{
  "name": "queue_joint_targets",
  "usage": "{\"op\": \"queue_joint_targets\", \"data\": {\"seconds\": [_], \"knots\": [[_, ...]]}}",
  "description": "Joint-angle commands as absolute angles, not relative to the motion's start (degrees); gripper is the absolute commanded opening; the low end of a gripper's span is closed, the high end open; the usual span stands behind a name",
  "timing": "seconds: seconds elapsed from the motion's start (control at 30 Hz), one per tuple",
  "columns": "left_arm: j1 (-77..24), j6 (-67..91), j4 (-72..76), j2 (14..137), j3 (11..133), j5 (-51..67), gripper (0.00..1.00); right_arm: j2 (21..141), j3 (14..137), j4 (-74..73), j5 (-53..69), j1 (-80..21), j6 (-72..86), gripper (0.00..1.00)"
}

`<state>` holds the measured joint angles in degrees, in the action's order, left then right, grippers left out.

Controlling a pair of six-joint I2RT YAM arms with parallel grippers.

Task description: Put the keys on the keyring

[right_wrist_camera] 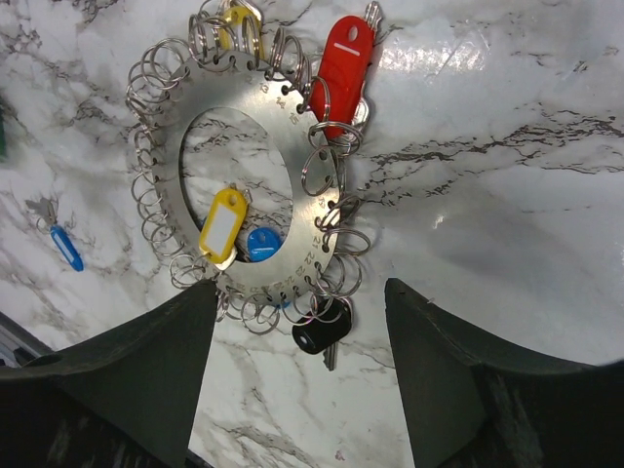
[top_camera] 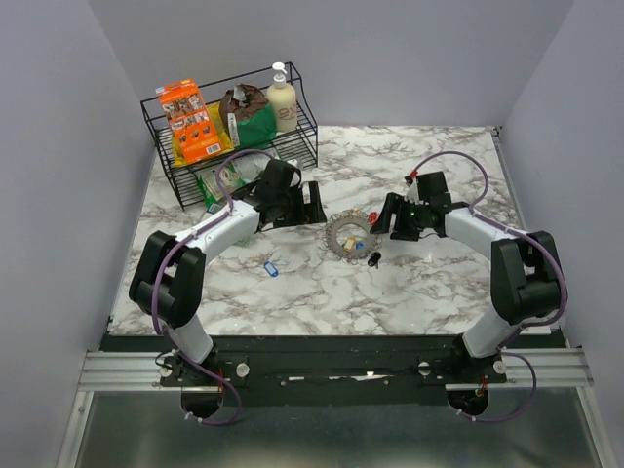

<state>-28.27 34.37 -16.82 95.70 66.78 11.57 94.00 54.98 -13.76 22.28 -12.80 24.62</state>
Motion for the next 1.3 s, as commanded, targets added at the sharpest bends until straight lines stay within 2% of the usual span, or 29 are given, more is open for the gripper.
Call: {"op": "queue_joint_targets", "data": {"seconds": [0.0, 0.6, 0.8, 0.97, 1.27], "knots": [[-28.8, 34.9, -17.8, 97.3, 69.0, 13.4, 0.99, 96.9, 55.9, -12.4, 24.7, -12.9, 25.2, 0.76], [-29.8, 36.6, -15.6, 107.2, 73.6, 16.1, 0.99, 105.6, 62.3, -13.4, 25.7, -14.1, 27.2, 0.64], [-29.9, 37.0, -14.4, 111.4, 74.9, 18.2, 0.93, 107.1, 63.6, -13.9, 25.3, -16.7, 27.7, 0.62], [-29.9, 37.3, -13.3, 112.9, 74.4, 19.9, 0.83, 108.5, 64.9, -13.9, 24.7, -19.6, 28.3, 0.62], [-29.9, 38.5, -10.7, 107.9, 65.5, 17.4, 0.79, 111.2, 68.7, -14.0, 24.1, -24.2, 28.9, 0.62]]}}
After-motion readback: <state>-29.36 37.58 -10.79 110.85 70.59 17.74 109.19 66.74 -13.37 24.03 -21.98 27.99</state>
